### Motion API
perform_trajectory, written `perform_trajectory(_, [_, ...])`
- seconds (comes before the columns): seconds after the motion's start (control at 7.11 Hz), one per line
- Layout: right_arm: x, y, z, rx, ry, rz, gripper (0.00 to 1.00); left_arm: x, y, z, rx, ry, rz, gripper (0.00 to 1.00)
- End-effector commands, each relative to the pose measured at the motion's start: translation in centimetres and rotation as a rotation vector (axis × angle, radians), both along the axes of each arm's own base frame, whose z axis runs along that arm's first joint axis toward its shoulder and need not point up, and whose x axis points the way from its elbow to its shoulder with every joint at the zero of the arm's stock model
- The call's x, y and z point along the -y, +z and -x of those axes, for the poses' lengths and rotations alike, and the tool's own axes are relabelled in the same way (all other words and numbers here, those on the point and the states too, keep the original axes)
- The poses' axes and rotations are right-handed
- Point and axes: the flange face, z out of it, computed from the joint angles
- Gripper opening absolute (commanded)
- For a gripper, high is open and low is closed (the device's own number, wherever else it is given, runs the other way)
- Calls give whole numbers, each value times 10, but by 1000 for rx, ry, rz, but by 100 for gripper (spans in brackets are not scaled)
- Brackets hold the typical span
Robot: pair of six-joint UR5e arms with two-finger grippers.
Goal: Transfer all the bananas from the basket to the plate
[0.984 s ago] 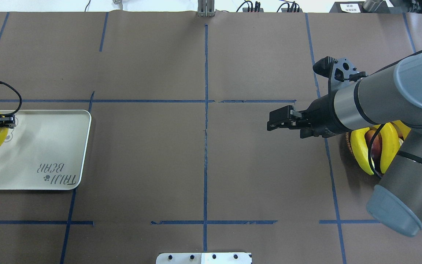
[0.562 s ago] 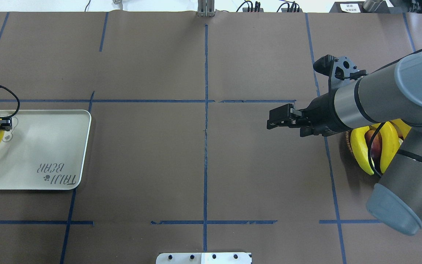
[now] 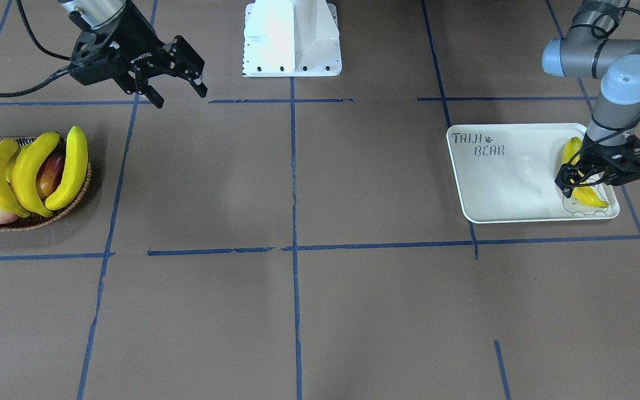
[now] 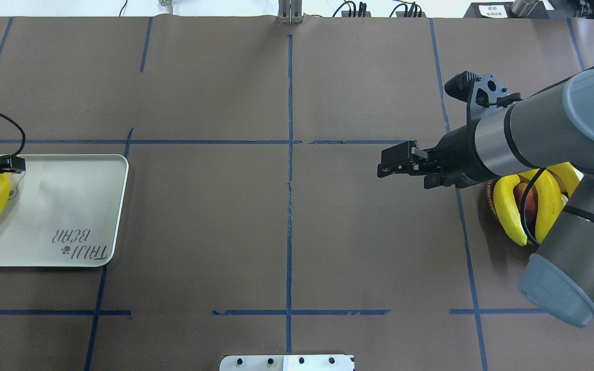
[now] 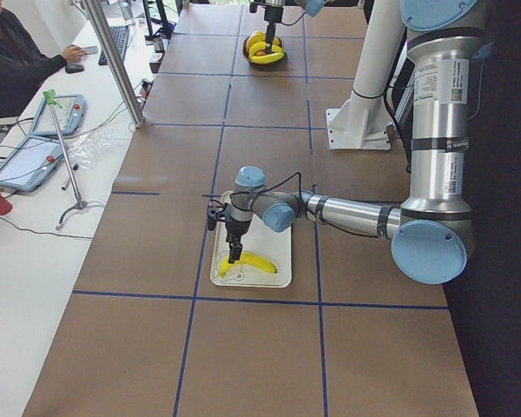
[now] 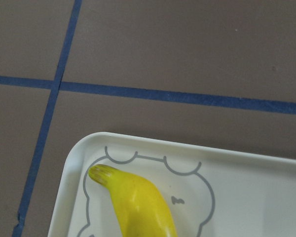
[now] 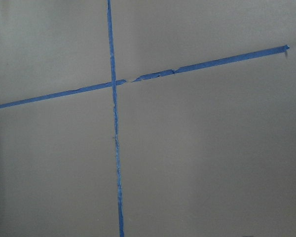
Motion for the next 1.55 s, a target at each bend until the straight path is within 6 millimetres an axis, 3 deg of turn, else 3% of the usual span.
perform_trajectory(0.0, [5, 1, -6, -1, 13, 3, 100, 8, -12, -4, -13, -13, -16, 100])
perform_trajectory(0.14, [8, 1, -9, -1, 20, 2, 100, 15, -17, 12, 3, 9, -42, 100])
perform_trajectory(0.28, [9, 2, -10, -5, 24, 2, 100, 30, -17, 56, 16, 136, -57, 100])
perform_trajectory(0.42, [12, 7, -15, -16, 21, -12, 100, 58, -33, 101, 19, 225, -63, 100])
perform_trajectory(0.56, [25, 18, -33, -72, 5, -20, 100, 69, -37, 119, 56, 304, -61, 100])
perform_trajectory(0.84, [54, 45, -76, -219, -68, -80, 100, 81, -53, 108, 17, 342, -45, 100])
perform_trajectory(0.98, [64, 69, -97, -307, -110, -98, 100, 79, -63, 107, -12, 347, -55, 100])
perform_trajectory(1.12, [77, 105, -125, -377, -149, -132, 100, 78, -66, 102, -40, 359, -49, 100])
perform_trajectory(1.41, [95, 171, -161, -450, -214, -148, 100, 78, -81, 91, -132, 382, -36, 100])
